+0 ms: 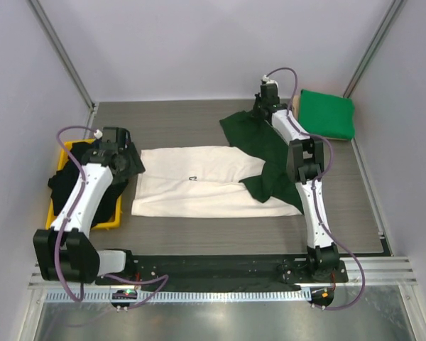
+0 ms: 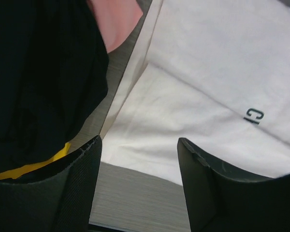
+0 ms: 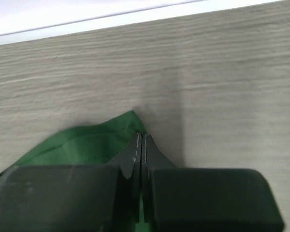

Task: Fold and stack the t-shirts
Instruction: Fold the tshirt

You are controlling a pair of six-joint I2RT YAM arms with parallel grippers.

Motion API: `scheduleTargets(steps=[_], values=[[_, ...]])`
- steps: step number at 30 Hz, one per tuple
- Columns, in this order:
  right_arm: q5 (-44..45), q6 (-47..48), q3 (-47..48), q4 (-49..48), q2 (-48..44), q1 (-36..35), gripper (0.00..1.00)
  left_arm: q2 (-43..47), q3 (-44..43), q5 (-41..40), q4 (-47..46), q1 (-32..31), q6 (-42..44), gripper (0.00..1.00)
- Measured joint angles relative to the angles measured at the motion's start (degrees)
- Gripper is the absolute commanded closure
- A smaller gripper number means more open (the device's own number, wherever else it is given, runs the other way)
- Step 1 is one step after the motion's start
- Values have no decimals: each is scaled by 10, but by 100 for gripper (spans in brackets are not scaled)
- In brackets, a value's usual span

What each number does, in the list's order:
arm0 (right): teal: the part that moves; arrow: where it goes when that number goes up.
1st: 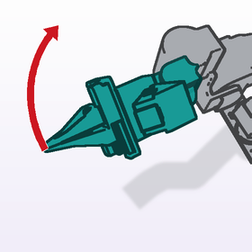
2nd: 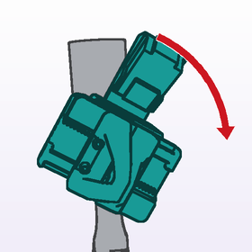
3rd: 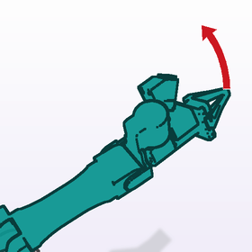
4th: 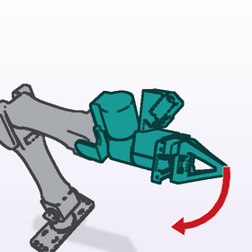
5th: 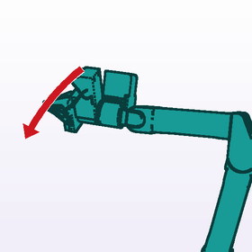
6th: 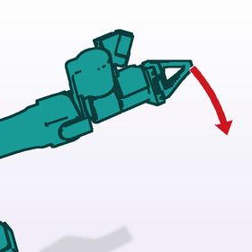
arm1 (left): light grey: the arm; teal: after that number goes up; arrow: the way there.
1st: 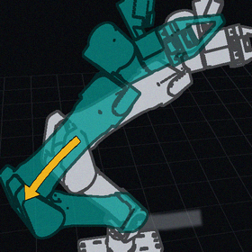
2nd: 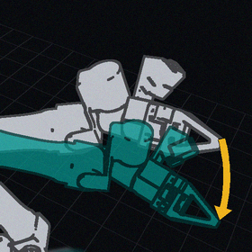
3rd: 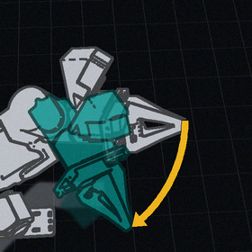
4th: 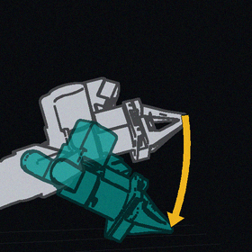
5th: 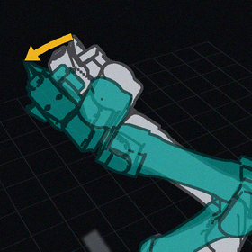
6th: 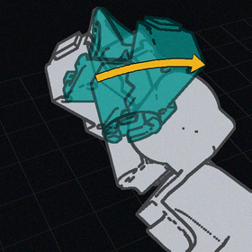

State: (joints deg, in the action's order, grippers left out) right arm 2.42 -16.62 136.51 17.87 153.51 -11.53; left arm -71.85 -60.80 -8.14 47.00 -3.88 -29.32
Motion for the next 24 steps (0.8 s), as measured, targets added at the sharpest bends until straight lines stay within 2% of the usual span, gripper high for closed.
scheduleTargets(steps=[7, 12, 16, 24], values=[[-13, -20, -117, 5, -129, 0, 99, -245, -203, -21, -23, -3, -27, 47], [-40, -31, -170, -9, -213, 0, 99, -419, -313, -26, -30, 2, -31, 48], [-50, -33, -202, -17, -245, 0, 99, -474, -335, -26, -26, 5, -32, 47], [-71, -50, -246, -18, -247, 0, 99, -515, -388, -27, -28, 10, -33, 48]])
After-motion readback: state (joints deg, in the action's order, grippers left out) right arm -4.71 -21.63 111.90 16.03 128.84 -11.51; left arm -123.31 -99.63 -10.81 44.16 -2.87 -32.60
